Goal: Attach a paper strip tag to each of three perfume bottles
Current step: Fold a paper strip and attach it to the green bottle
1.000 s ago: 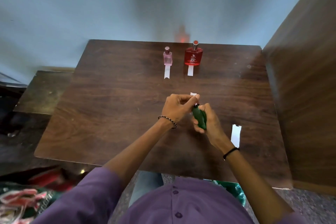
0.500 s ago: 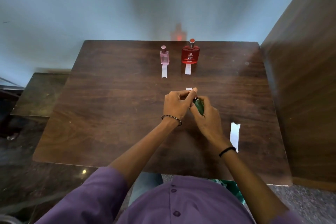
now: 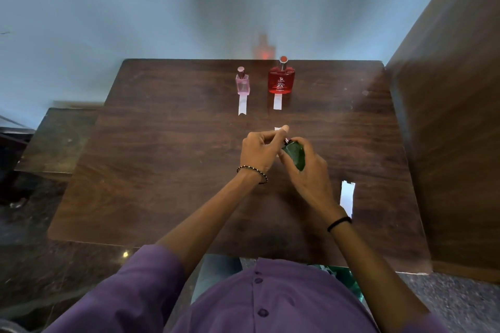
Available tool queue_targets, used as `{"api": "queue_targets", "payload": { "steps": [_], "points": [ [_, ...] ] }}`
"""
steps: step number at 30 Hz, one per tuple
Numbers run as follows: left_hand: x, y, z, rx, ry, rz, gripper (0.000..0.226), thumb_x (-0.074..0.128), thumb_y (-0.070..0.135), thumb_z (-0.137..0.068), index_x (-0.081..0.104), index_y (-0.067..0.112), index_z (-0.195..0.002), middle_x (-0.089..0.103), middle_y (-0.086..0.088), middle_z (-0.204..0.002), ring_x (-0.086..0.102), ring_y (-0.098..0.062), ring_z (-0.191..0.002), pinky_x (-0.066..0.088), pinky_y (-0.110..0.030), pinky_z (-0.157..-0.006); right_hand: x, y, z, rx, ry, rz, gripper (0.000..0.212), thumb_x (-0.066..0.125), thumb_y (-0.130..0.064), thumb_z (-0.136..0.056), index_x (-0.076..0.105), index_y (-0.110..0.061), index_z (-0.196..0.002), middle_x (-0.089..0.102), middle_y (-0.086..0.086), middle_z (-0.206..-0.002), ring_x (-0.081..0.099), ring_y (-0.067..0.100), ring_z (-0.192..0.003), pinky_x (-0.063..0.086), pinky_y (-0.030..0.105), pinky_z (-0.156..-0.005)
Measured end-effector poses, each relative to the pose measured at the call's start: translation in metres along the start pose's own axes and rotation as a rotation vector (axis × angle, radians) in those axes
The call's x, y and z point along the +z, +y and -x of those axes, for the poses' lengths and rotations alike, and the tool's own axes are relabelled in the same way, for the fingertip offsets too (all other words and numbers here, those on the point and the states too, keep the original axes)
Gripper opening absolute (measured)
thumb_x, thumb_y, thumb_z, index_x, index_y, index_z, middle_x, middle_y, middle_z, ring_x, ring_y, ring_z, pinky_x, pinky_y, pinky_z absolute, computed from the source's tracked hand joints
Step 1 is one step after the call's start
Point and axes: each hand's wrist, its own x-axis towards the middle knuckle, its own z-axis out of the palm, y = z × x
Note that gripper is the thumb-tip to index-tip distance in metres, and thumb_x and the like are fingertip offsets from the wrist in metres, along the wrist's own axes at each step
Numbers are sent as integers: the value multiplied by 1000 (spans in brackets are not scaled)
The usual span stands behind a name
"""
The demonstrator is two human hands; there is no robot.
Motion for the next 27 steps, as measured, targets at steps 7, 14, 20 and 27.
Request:
{"api": "queue_targets", "payload": {
  "steps": [7, 14, 20, 27],
  "points": [
    [-10, -15, -8, 11, -140, 60, 36, 66, 48, -90, 81, 19, -75, 78, -5, -80, 74, -20, -86, 56, -53, -90, -21, -4, -7, 168, -199, -289, 25, 64, -38, -95, 55, -35, -118, 60, -17, -105, 61, 3, -94, 48, 11, -69],
    [-11, -14, -8, 50, -164, 13, 37, 64, 48, -91, 82, 17, -84, 79, 1, -84, 74, -24, -91, 55, -49, -92, -29, 0, -13, 252, -279, -443, 24, 63, -30, -98, 66, -18, -118, 58, -3, -74, 49, 2, -48, 37, 16, -45],
    [-20, -13, -19, 39, -169, 56, 38, 66, 47, -91, 82, 13, -84, 79, -3, -88, 73, -20, -88, 56, -46, -93, -33, 2, -7, 335, -356, -680, 14, 61, -33, -99, 72, -25, -101, 56, 5, -75, 36, 12, -48, 26, 22, -42],
    [-30, -7, -19, -28, -229, 91, 34, 69, 36, -92, 80, 4, -89, 79, -11, -89, 71, -13, -81, 59, -38, -88, -29, 3, 3, 316, -324, -719, 28, 68, -24, -94, 64, -20, -121, 62, 5, -83, 49, 14, -56, 33, 20, -42]
  ]
}}
